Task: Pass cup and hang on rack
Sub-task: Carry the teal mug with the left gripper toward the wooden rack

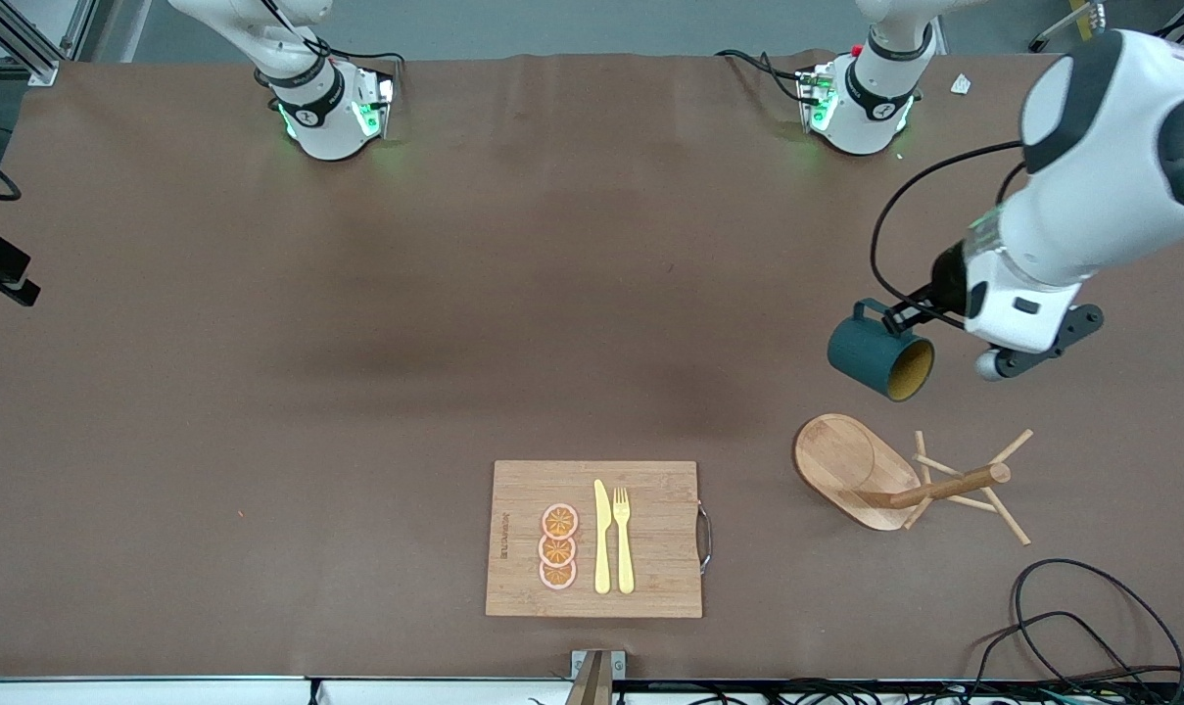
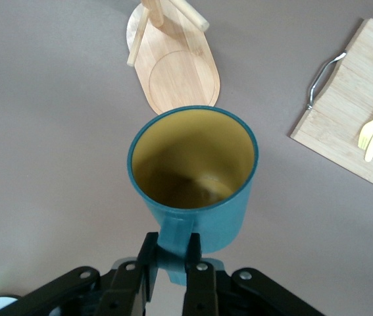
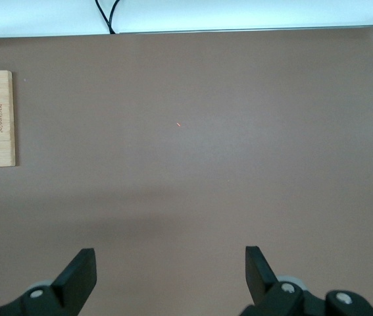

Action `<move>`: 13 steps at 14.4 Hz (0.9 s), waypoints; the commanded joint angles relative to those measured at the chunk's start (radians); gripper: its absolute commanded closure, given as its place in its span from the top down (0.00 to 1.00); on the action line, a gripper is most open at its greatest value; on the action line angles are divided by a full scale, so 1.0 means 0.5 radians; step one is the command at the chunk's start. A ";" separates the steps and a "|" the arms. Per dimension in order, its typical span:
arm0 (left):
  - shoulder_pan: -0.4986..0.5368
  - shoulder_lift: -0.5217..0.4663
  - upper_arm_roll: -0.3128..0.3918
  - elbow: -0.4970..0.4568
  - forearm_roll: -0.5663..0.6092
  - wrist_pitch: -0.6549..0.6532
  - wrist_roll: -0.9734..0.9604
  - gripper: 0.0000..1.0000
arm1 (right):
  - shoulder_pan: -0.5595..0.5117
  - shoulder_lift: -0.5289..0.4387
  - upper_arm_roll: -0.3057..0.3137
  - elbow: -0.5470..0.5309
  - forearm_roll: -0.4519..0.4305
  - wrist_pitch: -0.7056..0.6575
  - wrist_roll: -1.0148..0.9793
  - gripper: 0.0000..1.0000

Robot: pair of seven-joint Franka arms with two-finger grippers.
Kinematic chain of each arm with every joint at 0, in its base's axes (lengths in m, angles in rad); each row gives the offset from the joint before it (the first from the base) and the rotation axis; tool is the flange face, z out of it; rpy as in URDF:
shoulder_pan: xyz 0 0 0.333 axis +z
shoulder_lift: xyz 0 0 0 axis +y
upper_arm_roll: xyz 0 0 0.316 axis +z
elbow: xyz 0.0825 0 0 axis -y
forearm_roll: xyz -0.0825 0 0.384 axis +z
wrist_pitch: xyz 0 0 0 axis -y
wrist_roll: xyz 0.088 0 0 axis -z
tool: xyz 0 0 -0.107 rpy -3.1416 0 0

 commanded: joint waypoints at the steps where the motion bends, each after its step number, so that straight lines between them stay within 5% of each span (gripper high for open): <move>1: 0.109 0.005 -0.009 0.008 -0.185 -0.022 0.132 0.00 | 0.019 -0.045 0.004 -0.049 -0.020 -0.036 -0.001 1.00; 13: 0.372 0.330 0.000 0.146 -0.904 0.089 -0.441 0.01 | 0.038 -0.045 0.004 -0.052 -0.004 -0.039 0.011 1.00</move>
